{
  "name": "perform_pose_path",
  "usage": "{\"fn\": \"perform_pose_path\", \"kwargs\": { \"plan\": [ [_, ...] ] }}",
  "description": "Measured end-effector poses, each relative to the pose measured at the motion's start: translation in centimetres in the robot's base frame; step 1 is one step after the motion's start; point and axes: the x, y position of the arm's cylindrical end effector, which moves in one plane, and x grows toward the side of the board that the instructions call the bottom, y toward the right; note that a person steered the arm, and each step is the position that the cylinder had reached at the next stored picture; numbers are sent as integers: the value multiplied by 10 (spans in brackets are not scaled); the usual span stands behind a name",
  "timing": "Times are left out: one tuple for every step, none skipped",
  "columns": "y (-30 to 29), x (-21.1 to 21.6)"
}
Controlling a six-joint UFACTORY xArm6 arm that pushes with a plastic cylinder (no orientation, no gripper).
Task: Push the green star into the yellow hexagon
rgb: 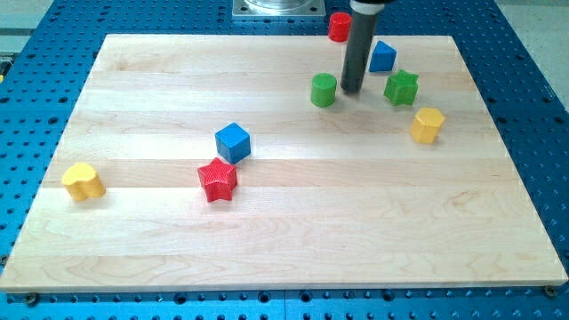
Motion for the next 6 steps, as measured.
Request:
{"fn": "perform_pose_path", "kwargs": {
  "plan": [
    [74,4],
    [74,24],
    [78,66],
    [-43,68],
    [-148,117],
    [-159,43]
  ]
}}
